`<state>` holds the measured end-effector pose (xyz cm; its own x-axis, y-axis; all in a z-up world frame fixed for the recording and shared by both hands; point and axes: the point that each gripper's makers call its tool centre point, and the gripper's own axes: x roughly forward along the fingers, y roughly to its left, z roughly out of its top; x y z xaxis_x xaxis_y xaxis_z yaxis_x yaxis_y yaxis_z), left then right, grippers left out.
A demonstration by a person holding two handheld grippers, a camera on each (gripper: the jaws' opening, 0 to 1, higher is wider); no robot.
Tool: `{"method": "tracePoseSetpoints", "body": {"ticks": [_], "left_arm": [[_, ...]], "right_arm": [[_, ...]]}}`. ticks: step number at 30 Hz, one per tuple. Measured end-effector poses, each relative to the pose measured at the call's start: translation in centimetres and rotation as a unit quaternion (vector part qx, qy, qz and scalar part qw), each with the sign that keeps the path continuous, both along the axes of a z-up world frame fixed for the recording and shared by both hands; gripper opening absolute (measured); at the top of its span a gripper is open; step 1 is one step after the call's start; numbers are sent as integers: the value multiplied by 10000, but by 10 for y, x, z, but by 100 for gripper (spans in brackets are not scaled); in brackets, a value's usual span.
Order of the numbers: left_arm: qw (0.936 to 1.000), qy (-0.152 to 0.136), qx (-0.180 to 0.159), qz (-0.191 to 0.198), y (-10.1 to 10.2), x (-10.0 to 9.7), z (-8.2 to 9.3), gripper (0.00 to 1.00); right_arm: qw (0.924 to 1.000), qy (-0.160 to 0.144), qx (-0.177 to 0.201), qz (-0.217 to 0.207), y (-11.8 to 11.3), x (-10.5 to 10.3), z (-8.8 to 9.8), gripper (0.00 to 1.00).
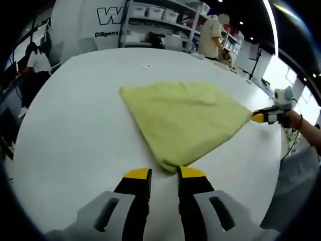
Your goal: Fold the garment on the visible template until the final outline fits inside the template.
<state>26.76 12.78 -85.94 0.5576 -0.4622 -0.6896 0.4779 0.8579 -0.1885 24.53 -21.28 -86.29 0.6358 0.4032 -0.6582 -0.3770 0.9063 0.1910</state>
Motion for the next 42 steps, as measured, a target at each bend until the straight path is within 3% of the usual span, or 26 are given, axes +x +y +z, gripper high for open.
{"method": "tracePoseSetpoints", "body": {"ticks": [7, 12, 17, 21, 26, 29, 32, 37, 42], "left_arm": [[9998, -68, 6, -176, -4, -2, -1, 3], [9997, -86, 0, -248, -5, -2, 0, 0], [9988, -172, -57, -465, -6, -2, 7, 0], [9972, -271, 279, -640, 1, -2, 8, 0], [9964, -229, 363, -728, 0, -8, 4, 0], [9956, -205, 439, -803, -1, -11, 3, 0], [9958, -157, 436, -792, -1, -13, 3, 0], [9976, 2, 261, -635, 1, -15, 4, 0], [9964, 117, 574, -613, 9, -18, -2, 0]], "right_arm": [[10000, -48, 9, -13, 0, 1, 0, 3], [10000, -68, 39, 25, 2, 1, 1, 0], [10000, -69, 8, 20, -1, 0, 4, 0], [10000, -27, -27, 16, -3, -2, 4, 0], [10000, 25, -40, -18, -6, -3, 2, 0], [9996, 93, -245, -98, -14, -5, 0, 0], [9998, 97, -39, -189, -14, -5, 2, 0], [9994, 195, -133, -236, -16, -6, 0, 0], [9986, 327, -355, -227, -23, -11, -2, 0]]}}
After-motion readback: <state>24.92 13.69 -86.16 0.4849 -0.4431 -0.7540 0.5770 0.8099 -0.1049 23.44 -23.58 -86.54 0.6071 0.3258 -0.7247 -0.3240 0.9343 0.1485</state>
